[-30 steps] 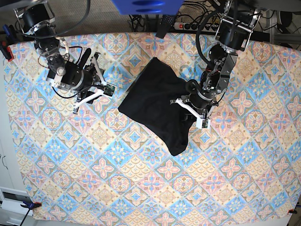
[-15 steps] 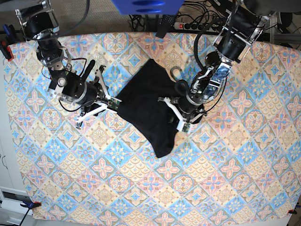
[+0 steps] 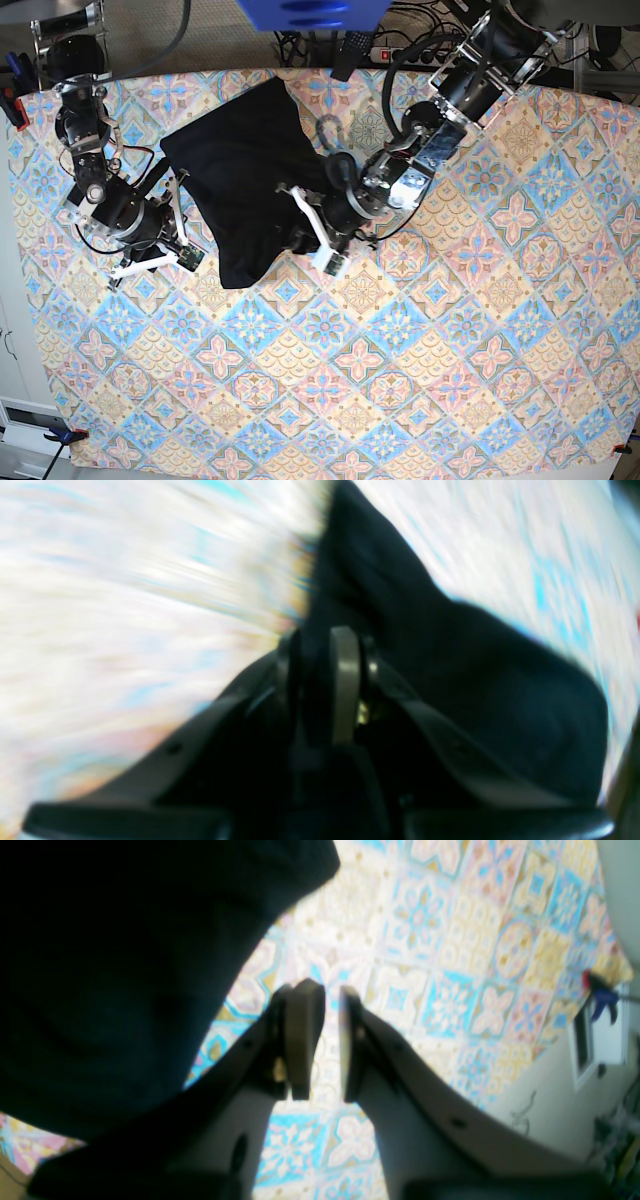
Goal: Fold the T-shirt properly
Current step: 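Grasp the black bundle's sides with both grippers and lift it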
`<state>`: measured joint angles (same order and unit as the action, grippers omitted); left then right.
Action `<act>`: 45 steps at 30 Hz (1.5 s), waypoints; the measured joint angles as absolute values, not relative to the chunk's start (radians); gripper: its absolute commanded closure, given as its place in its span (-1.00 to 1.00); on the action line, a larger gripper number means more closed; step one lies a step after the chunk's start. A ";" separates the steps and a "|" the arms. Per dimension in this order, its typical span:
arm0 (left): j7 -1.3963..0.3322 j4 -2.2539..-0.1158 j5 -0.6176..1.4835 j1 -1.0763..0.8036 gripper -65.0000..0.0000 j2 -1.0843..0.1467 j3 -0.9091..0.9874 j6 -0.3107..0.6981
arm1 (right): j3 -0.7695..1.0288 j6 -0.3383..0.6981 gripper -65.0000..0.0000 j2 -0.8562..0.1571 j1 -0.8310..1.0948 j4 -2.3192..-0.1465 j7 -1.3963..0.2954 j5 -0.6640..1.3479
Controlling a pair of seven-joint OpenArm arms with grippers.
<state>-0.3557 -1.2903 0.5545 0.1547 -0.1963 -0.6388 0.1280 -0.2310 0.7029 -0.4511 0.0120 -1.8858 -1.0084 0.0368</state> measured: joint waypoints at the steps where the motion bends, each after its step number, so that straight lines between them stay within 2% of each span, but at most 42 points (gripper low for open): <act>1: -0.356 -1.291 0.553 0.136 0.72 -0.200 -0.583 0.122 | -0.231 0.703 0.76 -0.451 0.013 -1.881 -1.005 0.043; 5: -0.371 -1.237 0.540 0.097 0.72 -0.202 -0.422 0.114 | -0.234 0.703 0.76 -0.449 0.014 -1.876 -1.006 0.041; 9: -0.372 -1.211 0.551 0.099 0.72 -0.208 -0.408 0.110 | -0.287 0.699 0.76 -0.431 0.012 -1.876 -1.013 0.031; 17: -0.375 -1.504 0.551 -0.128 0.72 -0.220 -0.384 0.119 | -0.440 0.704 0.76 -0.419 0.006 -1.861 -0.994 0.041; 21: -0.370 -1.530 0.550 -0.153 0.72 -0.219 -0.390 0.119 | -0.484 0.708 0.76 -0.346 -0.045 -1.753 -1.019 0.035; 28: -0.372 -1.482 0.548 -0.140 0.90 -0.224 -0.458 0.116 | -0.575 0.701 0.76 -0.277 -0.198 -1.607 -0.970 0.033; 34: -0.358 -1.349 0.551 -0.076 0.90 -0.196 -0.462 0.118 | -0.584 0.698 0.76 -0.265 -0.306 -1.448 -0.932 0.031; 39: -0.363 -1.232 0.551 -0.002 0.90 -0.157 -0.461 0.118 | -0.587 0.706 0.76 -0.263 -0.354 -1.262 -0.816 0.035; 45: -0.355 -1.195 0.551 0.035 0.90 -0.141 -0.454 0.117 | -0.579 0.696 0.76 -0.265 -0.424 -1.053 -0.675 0.030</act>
<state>-0.3546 -1.1946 0.5510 0.0353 -0.1413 -0.4541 0.1169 -0.5789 0.6960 -0.2649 -0.4236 -1.0527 -0.6754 0.0303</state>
